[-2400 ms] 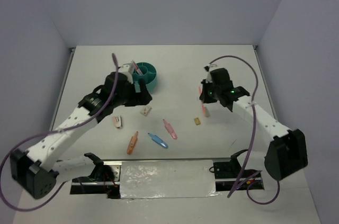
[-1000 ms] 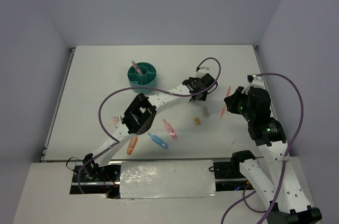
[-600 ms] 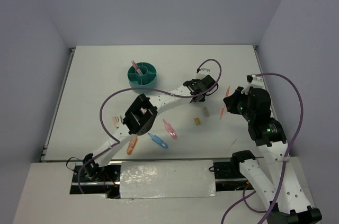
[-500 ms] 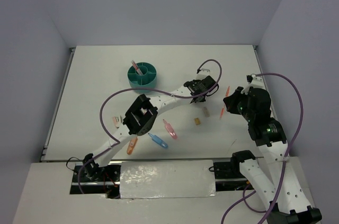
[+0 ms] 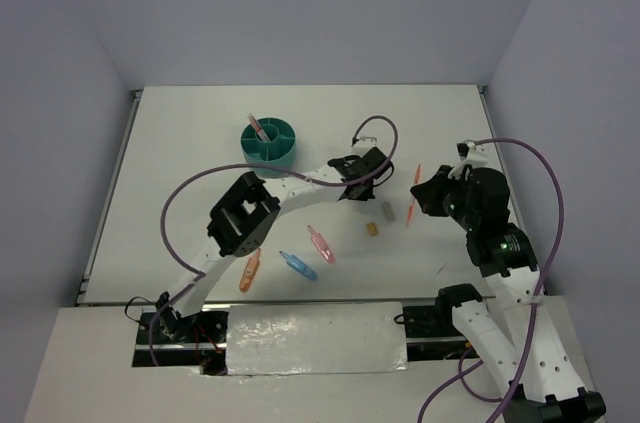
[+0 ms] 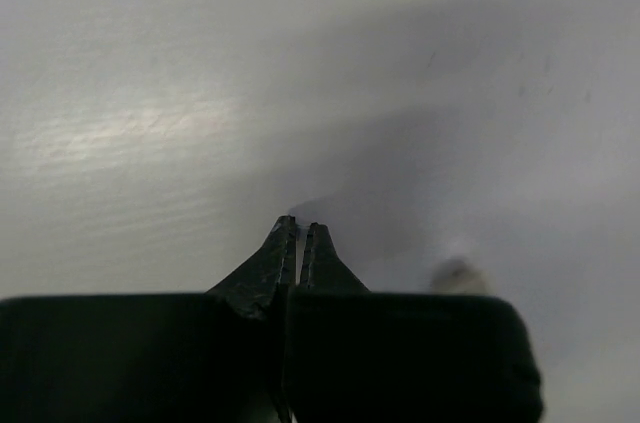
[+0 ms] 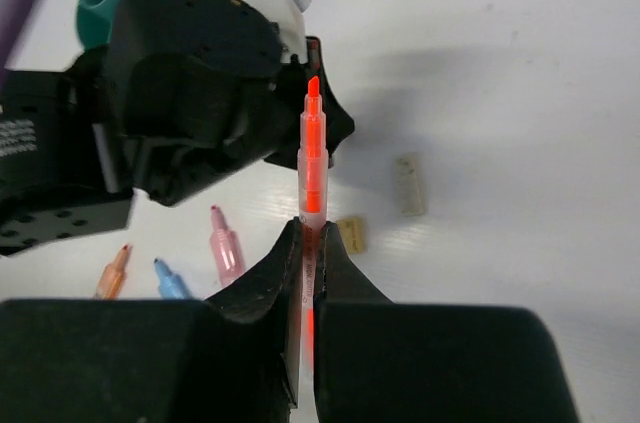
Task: Sort the stationery into containers
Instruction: Close the pen cap on the pen.
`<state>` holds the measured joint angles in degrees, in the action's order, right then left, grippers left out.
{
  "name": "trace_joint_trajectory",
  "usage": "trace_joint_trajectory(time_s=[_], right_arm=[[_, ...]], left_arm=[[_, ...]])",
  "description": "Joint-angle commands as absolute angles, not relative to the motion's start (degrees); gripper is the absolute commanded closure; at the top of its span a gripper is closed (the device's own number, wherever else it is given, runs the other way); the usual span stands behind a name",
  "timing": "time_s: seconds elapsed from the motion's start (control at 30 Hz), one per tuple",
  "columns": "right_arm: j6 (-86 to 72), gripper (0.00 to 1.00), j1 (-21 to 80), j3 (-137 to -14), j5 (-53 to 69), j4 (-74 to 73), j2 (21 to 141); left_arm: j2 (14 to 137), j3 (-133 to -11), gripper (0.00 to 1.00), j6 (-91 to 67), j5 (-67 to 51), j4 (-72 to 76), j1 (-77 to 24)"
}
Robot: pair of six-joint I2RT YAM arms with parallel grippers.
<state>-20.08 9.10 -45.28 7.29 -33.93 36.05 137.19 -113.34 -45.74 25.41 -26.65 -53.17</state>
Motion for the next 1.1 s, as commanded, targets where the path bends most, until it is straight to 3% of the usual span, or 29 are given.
trace_joint_trajectory(time_s=[0.0, 0.17, 0.3, 0.47, 0.6, 0.8, 1.07], right_arm=[[-19.77, 1.0, 9.05, -42.72, 16.77, -27.17, 34.9], [-26.34, 1.0, 12.2, -32.97, 29.33, -9.96, 36.38], [-36.63, 1.0, 20.9, -25.77, 32.68, 15.28, 40.93], [-44.72, 1.0, 35.3, -24.69, 30.33, 37.06, 51.4], [-44.65, 1.0, 39.28, -29.17, 29.36, 40.17, 60.09], [-42.1, 1.0, 40.96, -32.52, 26.9, 37.44, 64.77], [-39.64, 1.0, 42.97, -34.71, 25.14, 34.72, 67.32]], left_arm=[[124.84, -100.94, 1.0, -47.2, 17.16, -20.17, -49.32], [99.61, -75.88, 1.0, -47.02, -0.5, 8.04, -38.25], [83.28, -55.79, 1.0, -52.19, -17.55, 31.68, -29.63], [75.07, -40.8, 1.0, -66.07, -30.57, 65.21, -22.77], [75.67, -32.45, 1.0, -76.1, -32.95, 85.37, -20.22], [79.19, -30.24, 1.0, -82.17, -34.45, 98.6, -19.95], [78.93, -28.83, 1.0, -81.57, -34.1, 99.84, -19.95]])
